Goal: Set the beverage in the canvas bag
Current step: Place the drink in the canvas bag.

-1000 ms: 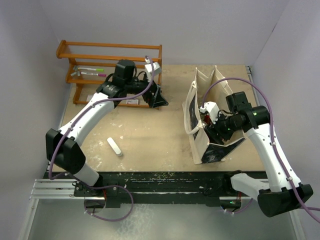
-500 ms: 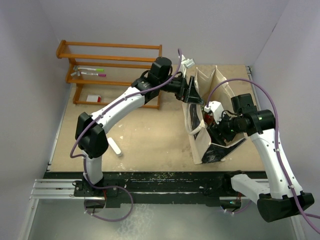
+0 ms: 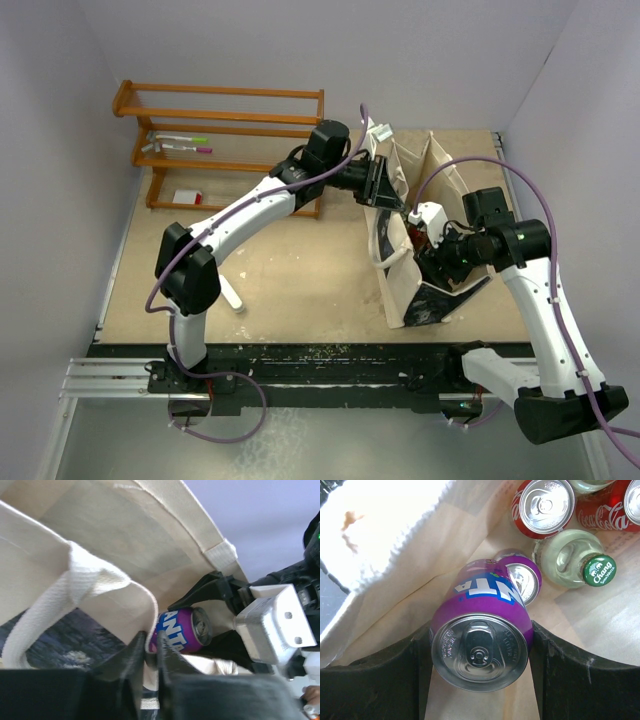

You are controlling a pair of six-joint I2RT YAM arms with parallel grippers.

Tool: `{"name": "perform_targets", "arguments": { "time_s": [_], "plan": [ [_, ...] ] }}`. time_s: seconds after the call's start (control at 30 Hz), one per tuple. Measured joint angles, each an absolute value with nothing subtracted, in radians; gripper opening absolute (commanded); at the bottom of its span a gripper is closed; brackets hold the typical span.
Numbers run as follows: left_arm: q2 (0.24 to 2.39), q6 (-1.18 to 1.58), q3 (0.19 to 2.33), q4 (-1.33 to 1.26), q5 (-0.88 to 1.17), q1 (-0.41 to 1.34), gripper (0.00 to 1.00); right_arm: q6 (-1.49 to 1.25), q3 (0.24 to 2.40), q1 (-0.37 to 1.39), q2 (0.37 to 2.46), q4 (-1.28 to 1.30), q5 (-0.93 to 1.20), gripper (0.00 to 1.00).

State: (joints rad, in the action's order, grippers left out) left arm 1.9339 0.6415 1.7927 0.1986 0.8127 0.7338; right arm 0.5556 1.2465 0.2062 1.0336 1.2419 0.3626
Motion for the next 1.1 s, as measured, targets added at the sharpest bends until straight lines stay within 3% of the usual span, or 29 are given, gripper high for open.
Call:
{"name": "perform_targets", "arguments": {
  "time_s": [0.6, 1.1],
  "plan": [
    [1.940, 0.343, 1.786, 0.199, 0.987, 0.726, 0.00, 0.552, 1.501, 0.207, 1.078, 1.324, 0.308, 0.00],
    [1.955, 0.297, 1.811, 0.229, 0.997, 0.726, 0.00, 0.506, 1.439, 0.220, 1.083, 1.334, 0.226, 0.00]
  ]
}}
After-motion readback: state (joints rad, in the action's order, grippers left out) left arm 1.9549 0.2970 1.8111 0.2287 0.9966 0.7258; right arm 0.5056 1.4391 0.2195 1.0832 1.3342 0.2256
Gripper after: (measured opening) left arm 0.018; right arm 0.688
